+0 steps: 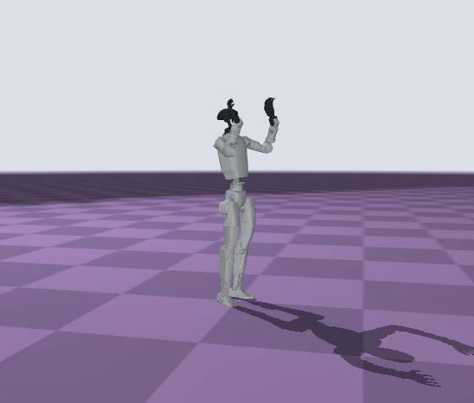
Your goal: Upper body actions
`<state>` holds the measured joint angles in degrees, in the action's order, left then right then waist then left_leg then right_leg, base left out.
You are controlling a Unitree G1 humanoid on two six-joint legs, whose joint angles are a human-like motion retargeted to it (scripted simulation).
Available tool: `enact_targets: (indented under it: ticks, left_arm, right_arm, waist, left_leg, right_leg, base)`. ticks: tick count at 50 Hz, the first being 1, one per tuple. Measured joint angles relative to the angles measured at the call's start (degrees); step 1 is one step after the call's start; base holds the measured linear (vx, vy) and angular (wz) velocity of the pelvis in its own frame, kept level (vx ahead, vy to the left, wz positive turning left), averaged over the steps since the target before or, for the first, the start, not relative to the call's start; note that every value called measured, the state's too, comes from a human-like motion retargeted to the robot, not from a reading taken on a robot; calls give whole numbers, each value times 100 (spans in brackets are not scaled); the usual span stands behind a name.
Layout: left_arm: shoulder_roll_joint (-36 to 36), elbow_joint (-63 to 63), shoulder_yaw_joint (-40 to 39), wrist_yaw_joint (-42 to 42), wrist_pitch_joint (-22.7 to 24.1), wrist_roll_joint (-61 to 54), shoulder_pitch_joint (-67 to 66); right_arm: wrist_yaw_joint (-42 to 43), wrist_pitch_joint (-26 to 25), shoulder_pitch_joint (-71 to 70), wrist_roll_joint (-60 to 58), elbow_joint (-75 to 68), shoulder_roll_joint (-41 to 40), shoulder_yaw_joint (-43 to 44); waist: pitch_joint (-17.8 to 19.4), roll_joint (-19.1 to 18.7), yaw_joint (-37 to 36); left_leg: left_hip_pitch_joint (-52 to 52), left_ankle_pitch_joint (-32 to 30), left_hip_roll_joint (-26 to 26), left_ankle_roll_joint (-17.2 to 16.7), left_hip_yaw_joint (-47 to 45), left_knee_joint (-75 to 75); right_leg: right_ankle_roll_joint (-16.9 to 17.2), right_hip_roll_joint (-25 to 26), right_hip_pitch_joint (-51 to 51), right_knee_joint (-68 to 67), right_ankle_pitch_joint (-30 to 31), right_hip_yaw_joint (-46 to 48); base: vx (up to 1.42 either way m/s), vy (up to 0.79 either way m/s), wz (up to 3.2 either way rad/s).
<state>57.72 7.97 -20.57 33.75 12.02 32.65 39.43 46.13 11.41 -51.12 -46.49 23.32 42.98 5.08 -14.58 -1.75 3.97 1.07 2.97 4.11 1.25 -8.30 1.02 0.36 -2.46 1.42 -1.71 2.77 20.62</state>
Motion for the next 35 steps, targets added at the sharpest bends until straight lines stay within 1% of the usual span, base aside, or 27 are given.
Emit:
enact_targets:
  ticks: [3,6,12,16,19,21,25,29,32,35]
  left_arm:
    - [-109,-19,-112,28,-4,-299,-36]
    - [-208,-183,-339,66,-36,-832,-230]
    - [-524,-607,-1118,90,-52,-1892,-986]
    - [-887,-891,-1625,116,87,-2447,-1614]
    - [-1246,-1098,-1987,274,289,-2592,-2175]
    - [-1529,-1232,-2173,351,342,-2616,-2546]
    - [-2157,-1529,-2317,205,279,-2771,-3241]
    - [-2850,-1987,-2131,4,305,-3075,-3778]
    - [-3418,-2499,-1911,-252,485,-3272,-4088]
    - [-3896,-3224,-1742,-837,726,-3308,-4354]
  right_arm:
    - [-8,14,136,216,-145,-117,196]
    - [-56,77,344,581,-425,-297,457]
    - [-379,340,900,1634,-1106,-824,1003]
    - [-920,754,1434,2469,-1524,-1302,1370]
    - [-1341,1161,1954,2909,-1787,-1679,1610]
    - [-1512,1396,2364,3034,-1953,-1875,1723]
    - [-1657,1607,3252,2721,-2390,-2172,1819]
    - [-1820,1713,4069,2006,-3159,-2409,1734]
    - [-2117,1846,4544,1415,-3966,-2533,1615]
    - [-2442,1674,4882,719,-4921,-2690,1467]
  waist:
    - [5,1,11]
    - [7,5,41]
    - [80,-16,119]
    - [172,-7,177]
    - [263,-3,225]
    - [335,-7,245]
    - [484,6,282]
    - [609,46,298]
    - [690,49,287]
    - [777,46,271]
  left_leg:
    - [-1,0,-4,1,-10,1]
    - [5,0,-6,2,-25,0]
    - [-9,-1,-18,2,-56,2]
    - [-28,-5,-21,2,-60,0]
    - [-47,-9,-29,2,-60,0]
    - [-62,-10,-37,3,-62,1]
    - [-88,-19,-45,3,-60,5]
    - [-102,-31,-39,-1,-47,10]
    - [-112,-33,-46,-4,-58,13]
    - [-132,-31,-57,-8,-92,12]
  right_leg:
    - [-1,5,3,0,3,-9]
    - [-5,9,12,0,6,-22]
    - [-10,20,14,-4,17,-51]
    - [-14,27,-9,0,19,-57]
    - [-16,36,-30,1,21,-59]
    - [-16,42,-42,1,24,-63]
    - [-16,45,-64,2,34,-62]
    - [-15,30,-78,3,42,-52]
    - [-13,26,-78,2,50,-61]
    - [-14,30,-82,-1,60,-92]
  base:
    - [0,0,0]
    - [0,0,0]
    - [0,0,0]
    - [-4,-4,-1]
    - [-5,-6,-1]
    - [-6,-5,-2]
    - [-7,-8,0]
    - [-7,-9,3]
    - [-8,-6,-4]
    - [-8,-4,-9]
